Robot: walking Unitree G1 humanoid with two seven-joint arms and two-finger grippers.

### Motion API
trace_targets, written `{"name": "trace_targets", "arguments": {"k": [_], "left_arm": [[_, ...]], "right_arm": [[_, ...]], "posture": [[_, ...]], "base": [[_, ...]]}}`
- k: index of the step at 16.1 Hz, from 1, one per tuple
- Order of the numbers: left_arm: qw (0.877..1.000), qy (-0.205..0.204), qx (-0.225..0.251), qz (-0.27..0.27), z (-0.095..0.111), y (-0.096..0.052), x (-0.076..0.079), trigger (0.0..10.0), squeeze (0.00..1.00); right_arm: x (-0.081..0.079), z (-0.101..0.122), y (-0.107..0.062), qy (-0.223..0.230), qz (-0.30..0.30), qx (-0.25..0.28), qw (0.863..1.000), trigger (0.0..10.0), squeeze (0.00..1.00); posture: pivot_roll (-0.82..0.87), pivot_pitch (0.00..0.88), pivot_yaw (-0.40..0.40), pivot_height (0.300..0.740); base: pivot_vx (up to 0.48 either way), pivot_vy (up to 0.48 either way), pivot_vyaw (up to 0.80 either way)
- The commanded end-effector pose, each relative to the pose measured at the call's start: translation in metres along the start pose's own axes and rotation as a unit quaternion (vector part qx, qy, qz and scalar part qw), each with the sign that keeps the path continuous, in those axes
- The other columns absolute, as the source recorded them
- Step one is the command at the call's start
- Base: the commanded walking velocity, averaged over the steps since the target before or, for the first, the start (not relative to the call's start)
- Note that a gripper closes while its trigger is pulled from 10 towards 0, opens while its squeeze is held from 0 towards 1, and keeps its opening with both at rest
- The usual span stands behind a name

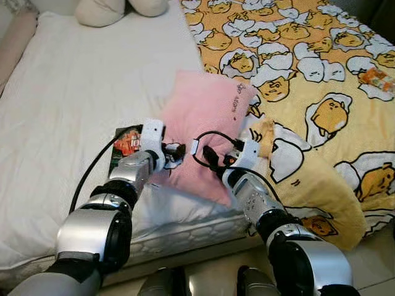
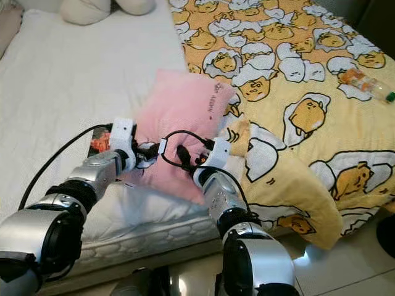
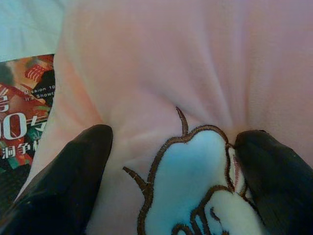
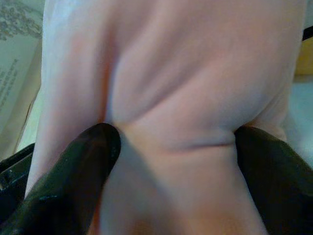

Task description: Clean up the room

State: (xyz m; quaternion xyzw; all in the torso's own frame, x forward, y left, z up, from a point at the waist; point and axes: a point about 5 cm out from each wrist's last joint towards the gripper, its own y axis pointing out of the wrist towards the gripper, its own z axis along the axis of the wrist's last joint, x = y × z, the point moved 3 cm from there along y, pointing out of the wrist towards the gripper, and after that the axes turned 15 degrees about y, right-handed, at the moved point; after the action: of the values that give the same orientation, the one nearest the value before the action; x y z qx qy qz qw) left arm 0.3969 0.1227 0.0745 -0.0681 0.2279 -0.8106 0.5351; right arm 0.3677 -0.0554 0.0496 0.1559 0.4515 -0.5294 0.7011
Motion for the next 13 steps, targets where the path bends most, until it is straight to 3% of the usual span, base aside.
{"name": "trace_targets", "arguments": {"k": [1,5,8,11,13], "left_arm": [[0.999,0.001,-0.035,-0.021,-0.021,0.001,0.015,0.0,0.0],[0.999,-0.034,-0.021,-0.032,-0.022,0.002,0.024,0.0,0.0],[0.997,-0.072,-0.009,-0.02,-0.02,0.002,0.019,0.0,0.0],[0.997,-0.078,-0.009,-0.011,-0.023,0.0,0.015,0.0,0.0],[0.998,-0.063,-0.012,-0.017,-0.026,0.0,0.017,0.0,0.0]], "right_arm": [[-0.004,-0.011,0.001,0.005,0.003,-0.019,1.0,0.0,0.0],[0.017,-0.013,-0.007,0.007,-0.02,-0.026,0.999,0.0,0.0],[0.049,-0.006,-0.021,0.005,-0.07,-0.012,0.997,0.0,0.0],[0.069,-0.01,-0.032,0.008,-0.103,-0.017,0.994,0.0,0.0],[0.075,-0.009,-0.036,-0.011,-0.103,-0.012,0.995,0.0,0.0]], "posture": [[-0.19,0.144,0.08,0.74],[-0.19,0.128,0.084,0.74],[-0.2,0.103,0.087,0.74],[-0.21,0.081,0.091,0.74],[-0.21,0.066,0.092,0.74]], "base": [[0.0,0.0,0.0],[0.0,0.0,0.0],[0.0,0.0,0.0],[0.0,0.0,0.0],[0.0,0.0,0.0]]}}
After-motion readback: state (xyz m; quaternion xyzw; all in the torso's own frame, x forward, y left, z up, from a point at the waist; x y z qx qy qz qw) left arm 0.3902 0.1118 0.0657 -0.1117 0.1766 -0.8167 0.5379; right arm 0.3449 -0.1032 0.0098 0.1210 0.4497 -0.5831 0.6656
